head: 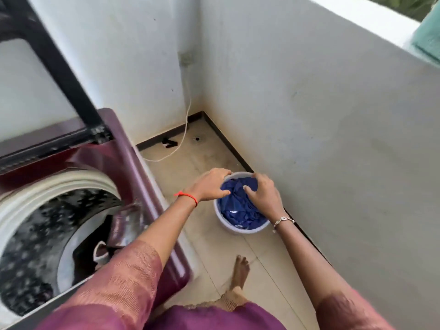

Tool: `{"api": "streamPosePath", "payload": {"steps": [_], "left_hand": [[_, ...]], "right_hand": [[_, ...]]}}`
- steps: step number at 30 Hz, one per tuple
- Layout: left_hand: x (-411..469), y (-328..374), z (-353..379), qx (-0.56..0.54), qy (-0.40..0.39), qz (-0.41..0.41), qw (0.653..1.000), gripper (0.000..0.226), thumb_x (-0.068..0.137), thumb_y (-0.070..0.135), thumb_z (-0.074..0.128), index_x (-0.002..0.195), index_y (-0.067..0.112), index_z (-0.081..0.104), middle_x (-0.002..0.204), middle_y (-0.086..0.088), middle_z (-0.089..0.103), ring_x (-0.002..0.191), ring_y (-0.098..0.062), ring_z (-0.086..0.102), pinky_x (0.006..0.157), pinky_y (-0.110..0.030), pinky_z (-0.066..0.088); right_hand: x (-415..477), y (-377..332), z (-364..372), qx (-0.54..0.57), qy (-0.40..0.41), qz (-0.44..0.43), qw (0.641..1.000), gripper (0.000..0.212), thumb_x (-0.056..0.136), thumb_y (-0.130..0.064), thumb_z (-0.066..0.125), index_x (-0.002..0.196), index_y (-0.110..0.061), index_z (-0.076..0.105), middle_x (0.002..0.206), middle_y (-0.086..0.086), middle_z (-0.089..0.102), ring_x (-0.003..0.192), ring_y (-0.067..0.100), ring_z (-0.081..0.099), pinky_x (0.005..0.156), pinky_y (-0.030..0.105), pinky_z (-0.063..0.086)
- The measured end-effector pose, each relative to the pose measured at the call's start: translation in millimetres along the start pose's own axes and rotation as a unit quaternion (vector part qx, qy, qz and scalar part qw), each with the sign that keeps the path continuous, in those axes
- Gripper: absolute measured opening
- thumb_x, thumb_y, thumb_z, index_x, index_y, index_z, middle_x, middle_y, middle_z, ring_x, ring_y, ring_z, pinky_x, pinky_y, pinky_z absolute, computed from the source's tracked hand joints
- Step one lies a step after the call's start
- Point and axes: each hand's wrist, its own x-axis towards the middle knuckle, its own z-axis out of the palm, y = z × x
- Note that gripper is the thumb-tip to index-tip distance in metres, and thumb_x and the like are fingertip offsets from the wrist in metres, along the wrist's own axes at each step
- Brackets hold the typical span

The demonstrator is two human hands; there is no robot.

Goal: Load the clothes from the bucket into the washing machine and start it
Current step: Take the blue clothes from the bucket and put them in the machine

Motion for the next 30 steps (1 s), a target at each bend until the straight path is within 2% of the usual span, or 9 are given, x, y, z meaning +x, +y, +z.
{"api": "streamPosePath", "payload": {"steps": [2,6,10,15,18,21,26,30], "left_hand": [[25.4,8.2,20.1,0.037,-0.048,-0.009,0.998,0.065,0.083,0.029,0.064,0.139,0.007,0.037,0.141,-0.015,0.044,0.132,-0.027,0.037,0.108,-0.033,0.027],[56.4,13.0,52.3,0.158,-0.14,-0.018,0.977,0.08,0.085,0.039,0.057,0.148,0.014,0.015,0.156,-0.004,0.016,0.145,-0.025,0.007,0.117,-0.05,0.009],[77.7,9.6,77.5,0.222,-0.194,-0.018,0.955,0.09,0.083,0.045,0.058,0.149,0.017,0.003,0.159,-0.005,-0.001,0.146,-0.025,-0.005,0.115,-0.056,-0.001],[112.0,1.4,119.4,0.263,-0.222,-0.008,0.939,0.093,0.083,0.042,0.056,0.149,0.016,-0.003,0.158,-0.008,-0.01,0.145,-0.028,-0.013,0.113,-0.057,-0.005],[134.2,-7.2,153.9,0.291,-0.243,0.015,0.925,0.092,0.085,0.038,0.053,0.149,0.014,-0.008,0.157,-0.009,-0.014,0.144,-0.03,-0.017,0.113,-0.058,-0.008],[155.0,-22.1,188.6,0.308,-0.242,0.02,0.92,0.091,0.087,0.033,0.051,0.148,0.014,-0.013,0.156,-0.011,-0.018,0.143,-0.032,-0.019,0.11,-0.06,-0.013],[191.6,-68.9,242.2,0.335,-0.209,0.027,0.918,0.087,0.084,0.007,0.042,0.146,0.017,-0.019,0.155,-0.011,-0.023,0.139,-0.033,-0.026,0.103,-0.063,-0.021],[225.3,-115.8,285.6,0.342,-0.186,0.012,0.921,0.089,0.083,0.007,0.043,0.145,0.021,-0.02,0.153,-0.009,-0.026,0.132,-0.032,-0.035,0.098,-0.064,-0.027]], "right_hand": [[11.4,39.3,-5.3,-0.007,-0.025,0.019,0.999,0.038,0.087,-0.026,0.059,0.119,-0.007,0.052,0.12,0.01,0.056,0.111,0.026,0.053,0.084,0.034,0.044],[27.9,102.1,-11.1,-0.038,-0.11,0.037,0.992,0.059,0.088,-0.03,0.059,0.136,-0.005,0.035,0.14,0.013,0.04,0.129,0.026,0.04,0.098,0.035,0.039],[41.2,149.9,-8.7,-0.074,-0.169,0.051,0.981,0.074,0.086,-0.036,0.06,0.143,-0.006,0.022,0.15,0.015,0.025,0.14,0.027,0.023,0.109,0.039,0.034],[46.4,193.9,25.4,-0.107,-0.267,0.078,0.955,0.08,0.086,-0.039,0.058,0.145,-0.009,0.015,0.154,0.014,0.016,0.142,0.029,0.016,0.112,0.047,0.029],[53.8,216.2,56.8,-0.112,-0.305,0.097,0.941,0.087,0.086,-0.041,0.058,0.148,-0.011,0.006,0.157,0.013,0.004,0.145,0.029,0.006,0.115,0.048,0.022],[64.6,238.6,92.5,-0.105,-0.32,0.111,0.935,0.095,0.085,-0.042,0.06,0.148,-0.012,-0.005,0.157,0.014,-0.008,0.145,0.031,-0.002,0.115,0.05,0.016],[94.4,280.1,168.4,-0.137,-0.327,0.109,0.929,0.103,0.084,-0.049,0.059,0.146,-0.012,-0.014,0.155,0.015,-0.021,0.144,0.033,-0.01,0.115,0.053,0.012],[125.1,316.0,233.0,-0.168,-0.331,0.103,0.923,0.099,0.085,-0.049,0.057,0.147,-0.015,-0.013,0.154,0.016,-0.021,0.143,0.036,-0.012,0.114,0.058,0.01]]}}
